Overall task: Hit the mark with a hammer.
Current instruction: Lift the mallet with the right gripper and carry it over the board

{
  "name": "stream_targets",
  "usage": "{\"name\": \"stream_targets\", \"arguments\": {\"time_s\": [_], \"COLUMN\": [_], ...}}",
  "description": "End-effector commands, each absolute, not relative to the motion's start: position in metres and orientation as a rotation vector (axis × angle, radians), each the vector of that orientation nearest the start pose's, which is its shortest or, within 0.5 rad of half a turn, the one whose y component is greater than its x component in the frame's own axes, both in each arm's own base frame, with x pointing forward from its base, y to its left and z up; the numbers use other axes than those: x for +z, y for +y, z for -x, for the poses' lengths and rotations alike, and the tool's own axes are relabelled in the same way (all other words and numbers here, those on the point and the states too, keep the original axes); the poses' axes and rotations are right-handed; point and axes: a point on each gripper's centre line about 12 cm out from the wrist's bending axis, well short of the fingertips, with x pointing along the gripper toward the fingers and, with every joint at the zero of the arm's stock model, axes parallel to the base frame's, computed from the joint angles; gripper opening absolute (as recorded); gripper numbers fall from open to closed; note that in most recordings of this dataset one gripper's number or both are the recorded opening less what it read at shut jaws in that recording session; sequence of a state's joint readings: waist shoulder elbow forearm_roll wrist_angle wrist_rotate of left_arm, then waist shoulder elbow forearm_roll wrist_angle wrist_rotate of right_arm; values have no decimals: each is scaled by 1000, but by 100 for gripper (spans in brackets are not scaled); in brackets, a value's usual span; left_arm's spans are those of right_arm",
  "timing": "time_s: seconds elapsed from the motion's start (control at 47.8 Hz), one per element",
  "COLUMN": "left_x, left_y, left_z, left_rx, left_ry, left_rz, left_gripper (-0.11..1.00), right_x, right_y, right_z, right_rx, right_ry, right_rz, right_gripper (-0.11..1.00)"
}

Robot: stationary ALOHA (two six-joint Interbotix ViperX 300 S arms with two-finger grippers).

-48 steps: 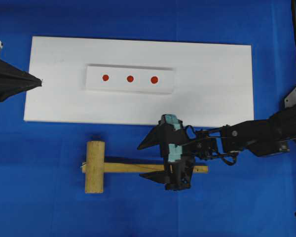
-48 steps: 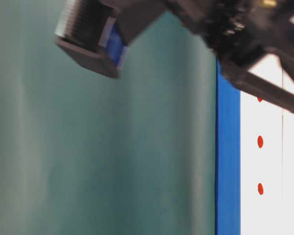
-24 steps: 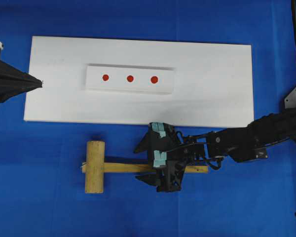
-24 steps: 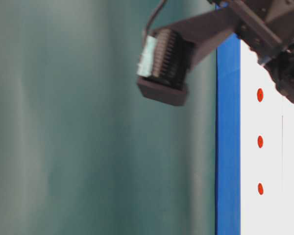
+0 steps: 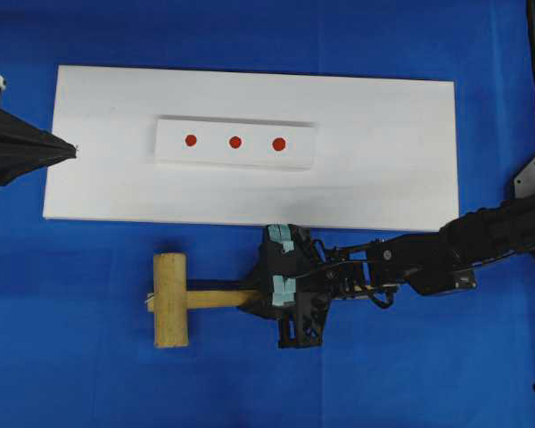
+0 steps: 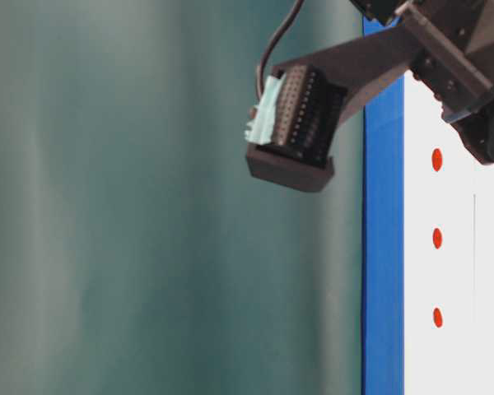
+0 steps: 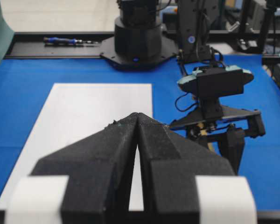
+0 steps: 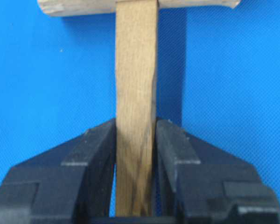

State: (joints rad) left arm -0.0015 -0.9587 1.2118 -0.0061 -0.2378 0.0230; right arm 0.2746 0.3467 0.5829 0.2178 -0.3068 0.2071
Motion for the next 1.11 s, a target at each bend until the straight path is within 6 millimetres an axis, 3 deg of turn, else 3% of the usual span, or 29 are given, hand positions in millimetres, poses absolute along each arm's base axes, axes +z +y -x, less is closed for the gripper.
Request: {"name": "stream_targets", "arguments": {"time_s": [0.0, 0.125, 0.376, 0.732, 0.899, 1.087], "left_x": [275, 275, 276, 277, 276, 276], "left_y": [0, 1, 1, 0, 1, 1], "left_z": [-199, -199, -199, -198, -198, -198], "left_rx": [2, 3, 3, 2, 3, 4], "left_ry": [2, 5, -2, -5, -3, -3], "left_rz": [-13, -9, -8, -5, -5, 0], "left_gripper": [0, 0, 0, 0, 0, 0], "right_x": [96, 113, 170, 244, 247, 248], "right_y": [113, 112, 106, 87, 69, 34], "right_z": [-424, -423, -415, -388, -387, -392], "right_rx": [86, 94, 112, 119, 79, -1], "right_ry": [606, 571, 456, 350, 335, 320], "right_rz": [-297, -304, -331, -362, -357, -334], "right_gripper": [10, 10, 10, 10, 9, 10]}}
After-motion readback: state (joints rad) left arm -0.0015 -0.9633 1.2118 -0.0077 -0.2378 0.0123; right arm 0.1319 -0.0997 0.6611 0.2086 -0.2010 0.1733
